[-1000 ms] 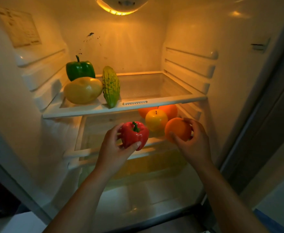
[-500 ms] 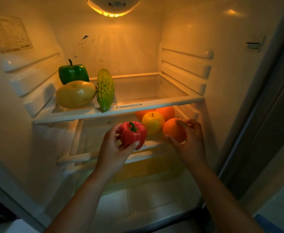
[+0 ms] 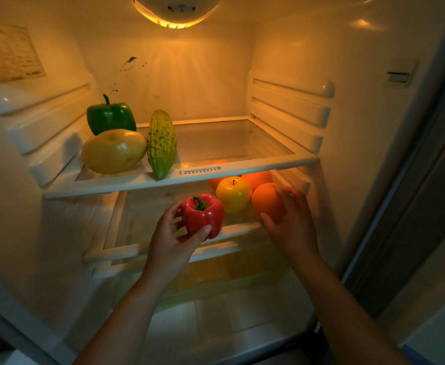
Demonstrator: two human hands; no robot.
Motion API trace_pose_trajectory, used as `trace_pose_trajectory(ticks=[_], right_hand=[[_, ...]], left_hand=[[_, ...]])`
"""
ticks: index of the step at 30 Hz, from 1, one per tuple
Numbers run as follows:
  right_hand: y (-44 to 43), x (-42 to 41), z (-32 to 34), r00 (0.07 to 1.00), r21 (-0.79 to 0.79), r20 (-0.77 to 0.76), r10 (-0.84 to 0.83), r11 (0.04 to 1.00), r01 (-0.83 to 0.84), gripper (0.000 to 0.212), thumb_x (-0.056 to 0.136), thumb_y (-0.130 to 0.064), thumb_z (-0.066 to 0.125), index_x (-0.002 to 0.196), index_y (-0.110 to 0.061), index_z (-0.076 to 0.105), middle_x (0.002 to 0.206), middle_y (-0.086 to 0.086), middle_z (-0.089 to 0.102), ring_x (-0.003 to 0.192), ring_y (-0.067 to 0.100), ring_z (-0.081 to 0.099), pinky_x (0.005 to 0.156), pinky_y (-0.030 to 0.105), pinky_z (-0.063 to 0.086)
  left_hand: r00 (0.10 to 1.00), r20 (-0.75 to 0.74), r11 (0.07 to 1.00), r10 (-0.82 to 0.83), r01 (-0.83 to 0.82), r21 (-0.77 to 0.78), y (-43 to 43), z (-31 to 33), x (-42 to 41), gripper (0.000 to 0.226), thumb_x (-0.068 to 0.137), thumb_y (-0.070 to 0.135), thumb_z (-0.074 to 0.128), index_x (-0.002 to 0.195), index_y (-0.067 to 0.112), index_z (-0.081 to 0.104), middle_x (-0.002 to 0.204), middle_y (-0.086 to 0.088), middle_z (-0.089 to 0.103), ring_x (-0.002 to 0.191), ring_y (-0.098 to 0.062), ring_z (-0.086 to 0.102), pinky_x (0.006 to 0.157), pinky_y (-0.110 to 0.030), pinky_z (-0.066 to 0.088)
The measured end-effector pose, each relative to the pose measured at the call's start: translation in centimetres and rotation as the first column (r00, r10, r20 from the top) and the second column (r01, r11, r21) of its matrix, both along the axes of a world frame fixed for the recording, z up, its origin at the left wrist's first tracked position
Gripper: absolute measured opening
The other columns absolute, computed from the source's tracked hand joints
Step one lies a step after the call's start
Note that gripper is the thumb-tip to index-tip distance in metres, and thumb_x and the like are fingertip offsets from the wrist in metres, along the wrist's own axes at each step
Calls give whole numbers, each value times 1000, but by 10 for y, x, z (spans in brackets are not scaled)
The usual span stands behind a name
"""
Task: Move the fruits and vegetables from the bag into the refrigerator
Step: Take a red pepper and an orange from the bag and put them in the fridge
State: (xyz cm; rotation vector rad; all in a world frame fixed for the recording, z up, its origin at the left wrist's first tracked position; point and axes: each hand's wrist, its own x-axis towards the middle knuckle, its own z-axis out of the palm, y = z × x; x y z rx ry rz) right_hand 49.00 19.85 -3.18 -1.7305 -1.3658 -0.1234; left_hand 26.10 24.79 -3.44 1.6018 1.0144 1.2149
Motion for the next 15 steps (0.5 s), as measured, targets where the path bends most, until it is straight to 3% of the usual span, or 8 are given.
trace_pose_trajectory(ticks=[6,8,15], right_hand=[[-11,-5,-7,996,8,71,-58,998,58,61,81,-28,69,137,-26,42,146,12,31,132,31,33,102,36,33],[-16,-9,-10,992,75,122,-40,997,31,56,84,-27,65,134,-28,42,144,7,30,129,33,36,100,41,37],[-13,-11,-17,977,188,211,4,981,-44,54,83,-22,57,134,-20,41,140,4,27,127,33,39,95,53,46]], left_hand=[[1000,-5,1000,-5,5,-14,0,1,-1,70,60,44,75,124,40,46,127,8,51,111,-9,54,81,-29,51],[1000,-14,1000,-4,4,-18,0,1,-2,69,60,44,75,123,41,45,127,8,51,112,-9,53,81,-29,50],[1000,-8,999,-15,15,-37,0,4,-1,72,59,46,80,122,40,45,124,10,51,111,-8,52,84,-31,50]])
